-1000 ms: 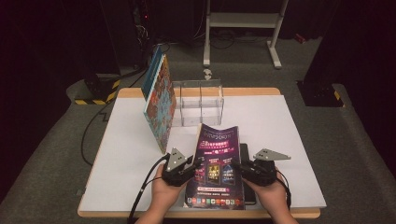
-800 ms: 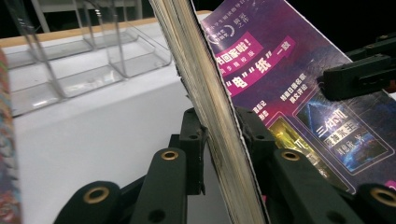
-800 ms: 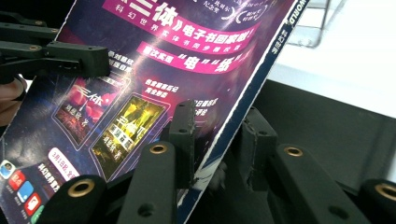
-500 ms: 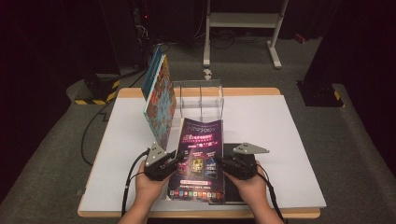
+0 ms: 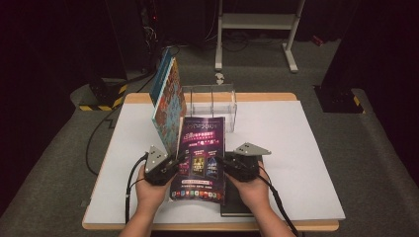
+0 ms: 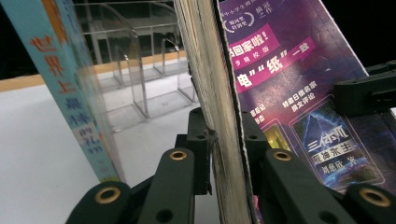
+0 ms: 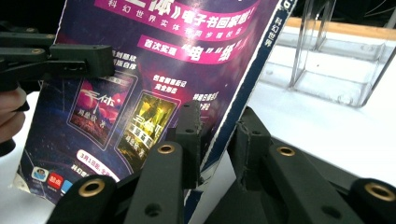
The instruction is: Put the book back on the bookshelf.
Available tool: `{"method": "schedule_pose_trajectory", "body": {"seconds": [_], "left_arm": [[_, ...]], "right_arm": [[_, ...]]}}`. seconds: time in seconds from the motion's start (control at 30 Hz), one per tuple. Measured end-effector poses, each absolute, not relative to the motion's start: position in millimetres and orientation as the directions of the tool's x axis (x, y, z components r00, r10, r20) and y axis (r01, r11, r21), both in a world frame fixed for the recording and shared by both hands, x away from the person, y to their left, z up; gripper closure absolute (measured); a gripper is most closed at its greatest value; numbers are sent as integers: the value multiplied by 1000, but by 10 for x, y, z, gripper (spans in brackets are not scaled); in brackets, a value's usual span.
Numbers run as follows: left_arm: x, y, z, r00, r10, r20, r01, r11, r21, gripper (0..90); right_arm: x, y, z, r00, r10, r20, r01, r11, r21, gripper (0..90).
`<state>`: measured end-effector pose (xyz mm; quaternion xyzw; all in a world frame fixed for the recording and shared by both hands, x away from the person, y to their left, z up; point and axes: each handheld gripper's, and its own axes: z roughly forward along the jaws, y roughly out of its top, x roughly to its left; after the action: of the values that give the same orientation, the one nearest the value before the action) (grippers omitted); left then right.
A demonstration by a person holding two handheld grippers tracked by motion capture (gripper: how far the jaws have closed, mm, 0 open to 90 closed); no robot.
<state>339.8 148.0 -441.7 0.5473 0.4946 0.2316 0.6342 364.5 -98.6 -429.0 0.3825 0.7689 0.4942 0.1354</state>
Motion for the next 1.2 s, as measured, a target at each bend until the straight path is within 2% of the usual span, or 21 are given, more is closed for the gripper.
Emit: {"method": "schedule_pose_trajectory", "body": {"seconds": [0.53,0.97,1.2], "left_arm": [[3652,1458,-4367,367,872,-325,167,282,945,795],[3652,1481,-4449,360,879,-312,151,276,949,791],[3537,1543,-4443,373,869,-325,142,293,946,765]], "right_arm": [[3940,-852,-4233,-653,745,140,403,184,896,770],[3879,-782,-4265,-649,753,111,371,187,910,771],[3725,-815,-4240,-669,735,111,345,175,922,774]]}}
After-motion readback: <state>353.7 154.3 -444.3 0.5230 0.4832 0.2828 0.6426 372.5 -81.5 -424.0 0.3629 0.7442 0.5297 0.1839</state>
